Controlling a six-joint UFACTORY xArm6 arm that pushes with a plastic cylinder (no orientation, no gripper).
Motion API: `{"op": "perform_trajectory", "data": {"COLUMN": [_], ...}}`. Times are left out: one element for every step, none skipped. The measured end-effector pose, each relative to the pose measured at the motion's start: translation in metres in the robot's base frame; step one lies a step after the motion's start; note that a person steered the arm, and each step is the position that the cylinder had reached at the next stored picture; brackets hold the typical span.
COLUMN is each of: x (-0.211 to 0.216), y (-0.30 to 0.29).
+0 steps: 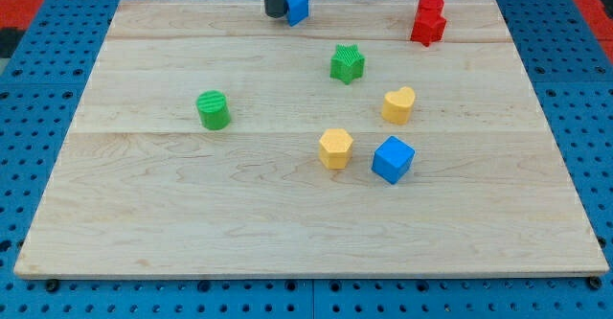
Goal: Move your arm at the center of the board
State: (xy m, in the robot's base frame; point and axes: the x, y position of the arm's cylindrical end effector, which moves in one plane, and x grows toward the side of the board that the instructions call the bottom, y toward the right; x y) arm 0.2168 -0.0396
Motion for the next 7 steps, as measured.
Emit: {"op": "perform_trajectory", "data": {"x": [0.000, 0.000, 0.000, 0.002, 0.028, 0.069, 0.113], "y": [0.015, 0.016, 0.026, 0.017, 0.003, 0.003, 0.022]}}
